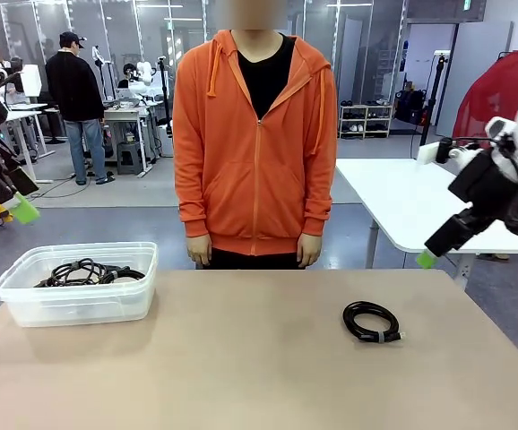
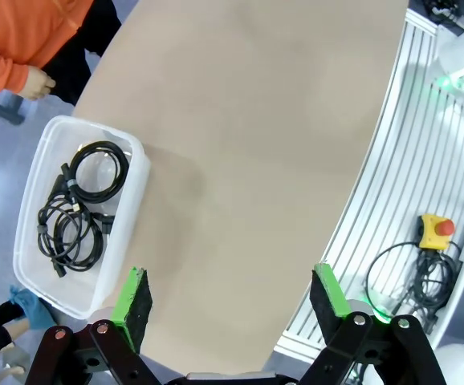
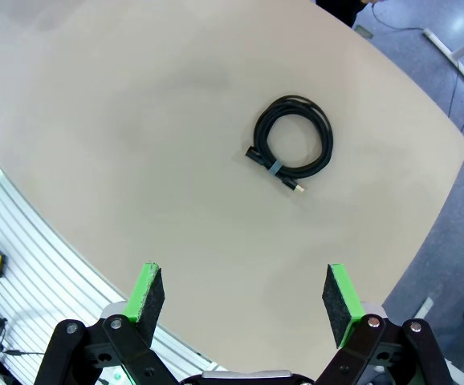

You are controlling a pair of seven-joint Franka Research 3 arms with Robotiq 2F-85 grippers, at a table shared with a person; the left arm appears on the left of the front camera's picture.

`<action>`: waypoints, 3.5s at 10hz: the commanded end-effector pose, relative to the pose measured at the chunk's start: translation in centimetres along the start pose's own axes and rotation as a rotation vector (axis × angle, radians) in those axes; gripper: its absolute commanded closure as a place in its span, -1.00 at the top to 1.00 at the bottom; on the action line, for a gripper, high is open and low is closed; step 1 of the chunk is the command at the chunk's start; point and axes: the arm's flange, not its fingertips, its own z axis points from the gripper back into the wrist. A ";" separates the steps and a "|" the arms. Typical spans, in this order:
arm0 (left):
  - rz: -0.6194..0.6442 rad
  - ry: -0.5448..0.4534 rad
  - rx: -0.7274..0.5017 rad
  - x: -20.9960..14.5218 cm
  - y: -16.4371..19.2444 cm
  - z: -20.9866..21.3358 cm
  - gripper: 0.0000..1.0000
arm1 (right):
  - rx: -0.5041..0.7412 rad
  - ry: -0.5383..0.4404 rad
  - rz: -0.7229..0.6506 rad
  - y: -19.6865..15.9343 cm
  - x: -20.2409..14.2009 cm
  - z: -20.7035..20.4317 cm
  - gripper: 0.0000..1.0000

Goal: Organize and store the cables.
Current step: Place the USB Extension Cable into the Organizing box.

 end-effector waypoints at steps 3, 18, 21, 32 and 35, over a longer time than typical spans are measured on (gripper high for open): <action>0.014 0.004 0.006 0.1 0.0 0.0 1.00 | -0.033 0.076 0.021 -2.2 4.8 -4.3 1.00; 0.014 0.004 0.006 0.1 0.0 0.0 1.00 | 0.197 0.339 0.818 -2.8 6.9 -11.6 1.00; 0.014 0.004 0.006 0.1 0.0 0.0 1.00 | 0.155 0.372 0.844 -3.1 6.3 -17.1 1.00; 0.014 0.004 0.006 0.1 0.0 0.0 1.00 | 0.151 0.296 0.865 -5.9 2.2 -27.4 1.00; 0.014 0.004 0.006 0.1 0.0 0.0 1.00 | 0.180 0.319 0.857 -5.8 2.0 -28.9 1.00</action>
